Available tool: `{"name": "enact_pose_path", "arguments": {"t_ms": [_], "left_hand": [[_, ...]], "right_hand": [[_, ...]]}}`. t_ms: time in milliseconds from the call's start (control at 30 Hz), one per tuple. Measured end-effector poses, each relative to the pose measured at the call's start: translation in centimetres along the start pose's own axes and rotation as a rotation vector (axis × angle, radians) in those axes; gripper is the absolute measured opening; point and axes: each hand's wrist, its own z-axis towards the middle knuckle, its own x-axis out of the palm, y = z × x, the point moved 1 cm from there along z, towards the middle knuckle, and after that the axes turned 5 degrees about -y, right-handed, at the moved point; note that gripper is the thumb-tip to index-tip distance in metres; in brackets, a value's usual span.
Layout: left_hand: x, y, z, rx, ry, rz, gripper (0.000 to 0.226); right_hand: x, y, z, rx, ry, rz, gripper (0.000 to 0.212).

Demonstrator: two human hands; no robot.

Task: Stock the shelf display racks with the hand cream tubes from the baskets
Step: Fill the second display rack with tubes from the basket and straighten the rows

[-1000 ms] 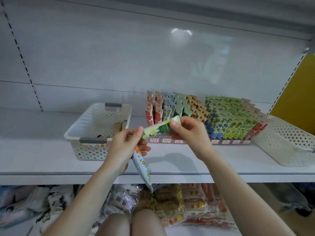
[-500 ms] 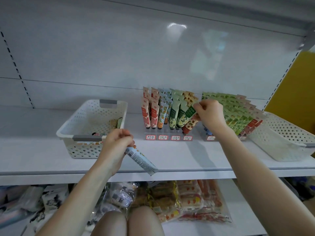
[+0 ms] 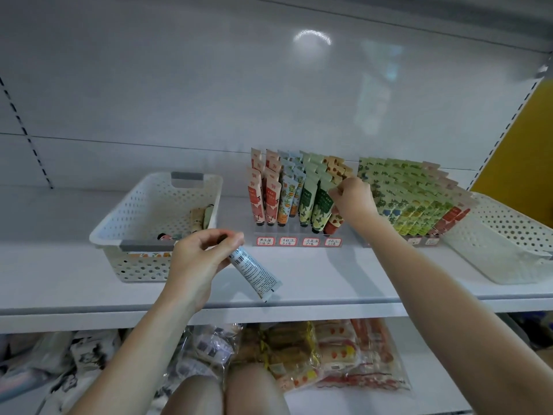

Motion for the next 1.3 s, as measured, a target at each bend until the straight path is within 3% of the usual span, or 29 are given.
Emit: {"name": "enact_pose_path", "arguments": {"t_ms": [467, 733, 867, 1000, 1300], "left_hand": [[0.53, 0.37, -0.16, -0.052, 0.03, -0.013, 0.003], [0.41, 0.69, 0.04, -0.055, 0.028, -0.02, 0.002], [0.46, 0.76, 0.03, -0.057, 0.022, -0.013, 0.003], [0.38, 0.78, 0.06, -0.058, 0.021, -0.011, 0.003], [0.65, 0.83, -0.19, -0.062, 0.021, -0.008, 0.003]], "right_hand": [[-0.27, 0.64, 0.93, -0.043, 0.112, -0.105, 0.028], [-0.66, 0.74, 0.49, -0.071, 0.142, -0.065, 0.037], [-0.21, 0.59, 0.82, -0.065, 0.116, -0.07, 0.033], [0.28, 0.05, 0.43, -0.059, 0.096, -0.065, 0.015], [0.14, 0.31, 0.53, -0.063, 0.138, -0.021, 0.026]]}}
